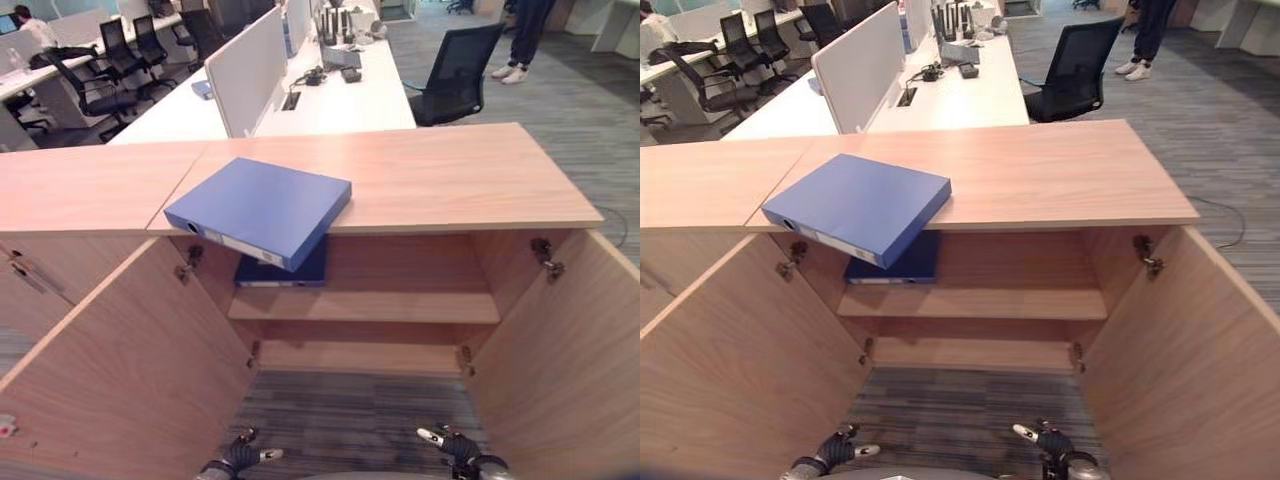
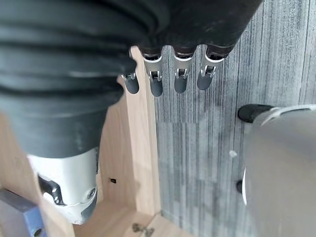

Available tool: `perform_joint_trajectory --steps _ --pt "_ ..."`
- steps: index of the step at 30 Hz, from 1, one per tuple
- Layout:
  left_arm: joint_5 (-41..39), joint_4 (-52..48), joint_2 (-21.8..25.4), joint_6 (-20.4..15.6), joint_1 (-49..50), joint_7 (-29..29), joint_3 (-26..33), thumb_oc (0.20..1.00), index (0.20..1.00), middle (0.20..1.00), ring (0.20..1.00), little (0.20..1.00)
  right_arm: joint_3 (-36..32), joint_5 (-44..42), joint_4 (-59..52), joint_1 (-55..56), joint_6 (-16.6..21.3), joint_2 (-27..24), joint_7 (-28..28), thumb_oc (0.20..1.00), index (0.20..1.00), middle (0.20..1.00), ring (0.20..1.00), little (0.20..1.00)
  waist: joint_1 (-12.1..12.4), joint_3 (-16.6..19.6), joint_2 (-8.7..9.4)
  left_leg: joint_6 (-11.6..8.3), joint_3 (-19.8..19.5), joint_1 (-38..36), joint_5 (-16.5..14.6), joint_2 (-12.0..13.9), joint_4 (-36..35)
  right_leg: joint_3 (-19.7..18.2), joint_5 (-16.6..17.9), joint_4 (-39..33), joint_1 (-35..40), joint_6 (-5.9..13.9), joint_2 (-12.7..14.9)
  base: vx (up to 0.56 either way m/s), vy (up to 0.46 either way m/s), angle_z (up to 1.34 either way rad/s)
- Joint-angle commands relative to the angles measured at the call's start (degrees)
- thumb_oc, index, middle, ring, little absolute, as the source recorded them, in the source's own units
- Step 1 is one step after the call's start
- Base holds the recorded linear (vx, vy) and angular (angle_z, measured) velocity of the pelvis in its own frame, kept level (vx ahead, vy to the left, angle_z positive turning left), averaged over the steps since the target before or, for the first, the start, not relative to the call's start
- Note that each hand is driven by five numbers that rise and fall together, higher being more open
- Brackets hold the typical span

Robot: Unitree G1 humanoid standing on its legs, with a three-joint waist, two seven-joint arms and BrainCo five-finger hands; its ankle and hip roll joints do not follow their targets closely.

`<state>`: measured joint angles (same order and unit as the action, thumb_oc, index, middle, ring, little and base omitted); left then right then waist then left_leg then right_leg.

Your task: Put the empty folder in the office cabinet

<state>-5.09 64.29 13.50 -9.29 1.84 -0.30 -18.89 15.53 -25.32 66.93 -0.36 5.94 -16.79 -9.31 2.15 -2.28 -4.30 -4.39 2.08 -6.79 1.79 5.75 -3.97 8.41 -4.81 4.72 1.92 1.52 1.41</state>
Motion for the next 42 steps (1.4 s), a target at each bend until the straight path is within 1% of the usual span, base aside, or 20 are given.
perform_joint_trajectory --steps 1,6,9,11,14,15,16,20,22,26,27,28,32,33,34,35,36,40,41,42 --pt "2.47 -1.94 2.72 -2.07 -3.34 1.02 0.85 1.0 1.0 1.0 1.0 1.0 0.68 1.1 -2.16 -1.78 1.35 2.05 -0.79 1.0 1.0 1.0 1.0 1.0 -0.8 -0.47 3.28 -0.91 -0.08 0.83 -0.18 -2.87 -1.03 0.65 5.17 -9.37 5.91 5.31 4.59 0.02 0.042 -0.01" --pt "3.75 -6.3 4.07 -2.61 -3.31 1.38 0.38 1.0 1.0 1.0 1.0 1.0 0.07 1.56 -1.6 -1.51 1.3 1.59 -0.82 1.0 1.0 1.0 1.0 1.0 -0.76 -0.17 3.2 -0.69 -0.21 0.43 -0.58 -2.95 -1.03 0.57 5.15 -9.41 6.15 5.59 4.87 0.02 0.035 -0.03" --pt "4.76 -11.53 5.86 -2.78 -2.75 1.84 0.89 1.0 1.0 1.0 1.0 1.0 -0.57 1.52 -2.23 -1.27 1.37 1.16 -0.75 1.0 1.0 1.0 1.0 1.0 -0.66 -0.11 3.19 -0.59 -0.27 0.34 -0.73 -3.03 -1.03 0.47 5.22 -9.47 6.18 5.82 5.03 0.02 0.034 -0.01" --pt "6.2 -16.66 7.54 -2.86 -2.13 2.57 1.71 1.0 1.0 1.0 1.0 1.0 -1.24 1.46 -2.52 -1.07 1.41 0.99 -0.78 1.0 1.0 1.0 1.0 1.0 -0.48 -0.09 3.24 -0.54 -0.28 0.31 -0.85 -3.08 -1.03 0.53 5.31 -9.51 6.15 6.03 5.16 0.0 0.0 0.0" --pt "10.46 -25.46 10.82 -2.69 -1.08 5.27 4.4 1.0 1.0 1.0 1.0 1.0 -2.06 1.85 -3.51 -0.68 1.53 1.13 -0.59 1.0 1.0 1.0 1.0 1.0 0.02 -0.15 3.44 -0.46 -0.51 0.37 -1.03 -3.18 -1.03 0.6 5.31 -9.5 6.11 6.23 5.28 0.0 0.0 0.0" --pt "12.75 -28.3 11.91 -2.59 -0.64 6.58 5.62 1.0 1.0 1.0 1.0 1.0 -2.31 2.08 -3.61 -0.51 1.62 1.34 -0.42 1.0 1.0 1.0 1.0 1.0 0.31 -0.14 3.61 -0.45 -0.57 0.41 -1.1 -3.16 -1.03 0.59 5.25 -9.49 6.14 6.32 5.32 0.0 0.0 0.0" --pt "16.18 -31.06 13.23 -2.4 -0.61 8.35 6.53 1.0 1.0 1.0 1.0 1.0 -2.6 2.44 -3.89 -0.48 1.74 1.52 -0.22 1.0 1.0 1.0 1.0 1.0 0.57 -0.11 3.81 -0.37 -0.61 0.85 -0.5 -3.24 -1.03 0.64 5.84 -9.51 5.82 6.28 5.38 0.0 0.0 0.0" --pt "30.92 -40.3 19.0 -2.1 -0.28 15.44 9.13 1.0 1.0 1.0 1.0 1.0 -2.68 3.3 -4.43 0.46 2.26 2.43 0.24 1.0 1.0 1.0 1.0 1.0 1.24 0.25 4.45 -0.44 -0.6 0.76 -0.96 -3.24 -1.03 0.69 5.52 -9.55 6.1 6.49 5.45 0.01 -0.002 0.0" --pt "34.79 -43.27 21.41 -1.63 -0.89 17.93 10.12 1.0 1.0 1.0 1.0 1.0 -2.41 3.02 -3.96 0.86 2.29 2.63 0.1 1.0 1.0 1.0 1.0 1.0 1.27 0.44 4.51 -0.5 -0.54 0.61 -1.14 -3.16 -1.03 0.72 5.46 -9.55 6.22 6.55 5.43 0.02 -0.002 -0.01" --pt "45.34 -50.32 28.4 -0.8 -3.31 20.59 11.35 1.0 1.0 1.0 1.0 1.0 -1.63 2.26 -3.47 1.52 2.22 3.0 -0.91 1.0 1.0 1.0 1.0 1.0 1.0 0.75 4.7 -0.62 -0.4 0.18 -1.54 -3.08 -1.03 0.36 5.27 -9.48 6.49 6.65 5.31 0.01 -0.001 0.0" --pt "45.41 -50.37 28.43 -0.76 -3.29 20.59 11.37 1.0 1.0 1.0 1.0 1.0 -1.64 2.26 -3.48 1.52 2.21 3.06 -0.9 1.0 1.0 1.0 1.0 1.0 1.03 0.72 4.76 -0.63 -0.37 0.14 -1.55 -3.08 -1.03 0.33 5.26 -9.48 6.52 6.64 5.32 0.0 0.0 0.0" --pt "49.84 -52.58 31.36 -0.56 -5.56 22.02 11.06 1.0 1.0 1.0 1.0 1.0 -1.01 2.08 -3.57 1.73 2.44 3.03 -1.01 1.0 1.0 1.0 1.0 1.0 0.73 0.89 4.73 -0.73 -0.26 -0.18 -1.79 -2.97 -1.03 0.26 5.17 -9.41 6.64 6.72 5.28 0.03 -0.008 -0.04" --pt "57.47 -53.37 37.06 1.14 -14.39 24.81 6.42 1.0 1.0 1.0 1.0 1.0 1.14 1.61 -4.8 1.81 2.97 2.67 -1.12 1.0 1.0 1.0 1.0 1.0 -0.24 1.27 4.74 -0.85 0.31 -0.55 -1.95 -2.93 -1.03 -0.14 5.3 -9.29 6.58 6.9 5.19 0.02 -0.01 -0.1" --pt "58.78 -53.29 38.24 1.49 -16.71 25.14 5.04 0.956 0.956 0.956 0.956 0.956 1.52 1.52 -5.09 1.93 3.1 2.48 -1.06 1.0 1.0 1.0 1.0 1.0 -0.62 1.34 4.62 -0.87 0.52 -0.57 -1.98 -2.89 -1.03 -0.31 5.26 -9.22 6.49 6.94 5.17 0.06 -0.003 -0.16" --pt "59.49 -53.44 39.11 1.62 -17.9 25.48 4.38 0.94 0.94 0.94 0.94 0.94 1.76 1.53 -5.02 2.05 3.16 2.39 -1.13 1.0 1.0 1.0 1.0 1.0 -0.84 1.56 4.47 -0.94 0.55 -0.97 -2.75 -2.87 -1.03 -0.46 4.68 -9.31 6.82 7.06 5.13 0.06 -0.001 -0.12" --pt "60.47 -53.28 40.27 1.74 -20.06 25.56 2.86 1.0 1.0 1.0 1.0 1.0 1.86 1.46 -5.15 2.2 3.25 2.31 -1.09 1.0 1.0 1.0 1.0 1.0 -1.12 1.65 4.39 -0.97 0.73 -1.07 -2.78 -2.8 -1.03 -0.58 4.74 -9.31 6.77 7.12 5.12 0.02 0.0 -0.09" --pt "60.47 -53.18 40.27 1.78 -20.34 25.58 2.64 1.0 1.0 1.0 1.0 1.0 1.77 1.45 -5.17 2.19 3.27 2.36 -1.09 1.0 1.0 1.0 1.0 1.0 -1.04 1.46 4.45 -0.92 0.8 -0.83 -2.11 -2.82 -1.03 -0.51 5.27 -9.19 6.48 7.04 5.15 -0.02 -0.002 -0.07" --pt "61.88 -51.99 41.78 1.93 -25.03 25.83 -1.64 1.0 1.0 1.0 1.0 1.0 1.99 1.39 -4.27 2.37 3.38 2.26 -1.04 1.0 1.0 1.0 1.0 1.0 -1.73 1.71 4.13 -0.98 1.21 -1.06 -2.25 -2.79 -1.03 -0.81 5.26 -9.24 6.46 7.2 5.09 0.01 -0.004 -0.03" --pt "62.01 -51.69 41.82 1.81 -26.04 25.58 -2.63 1.0 1.0 1.0 1.0 1.0 2.14 1.34 -3.99 2.41 3.38 2.15 -0.97 1.0 1.0 1.0 1.0 1.0 -2.06 1.93 3.95 -1.03 1.21 -1.37 -2.95 -2.74 -1.03 -0.96 4.72 -9.36 6.76 7.29 5.07 0.0 0.0 0.0" --pt "62.15 -50.88 41.72 1.78 -27.49 25.48 -4.12 1.0 1.0 1.0 1.0 1.0 1.97 1.25 -3.83 2.36 3.4 2.22 -0.97 1.0 1.0 1.0 1.0 1.0 -2.04 1.73 3.96 -0.98 1.34 -1.15 -2.31 -2.73 -1.03 -0.95 5.28 -9.25 6.44 7.23 5.09 0.0 0.0 0.0"
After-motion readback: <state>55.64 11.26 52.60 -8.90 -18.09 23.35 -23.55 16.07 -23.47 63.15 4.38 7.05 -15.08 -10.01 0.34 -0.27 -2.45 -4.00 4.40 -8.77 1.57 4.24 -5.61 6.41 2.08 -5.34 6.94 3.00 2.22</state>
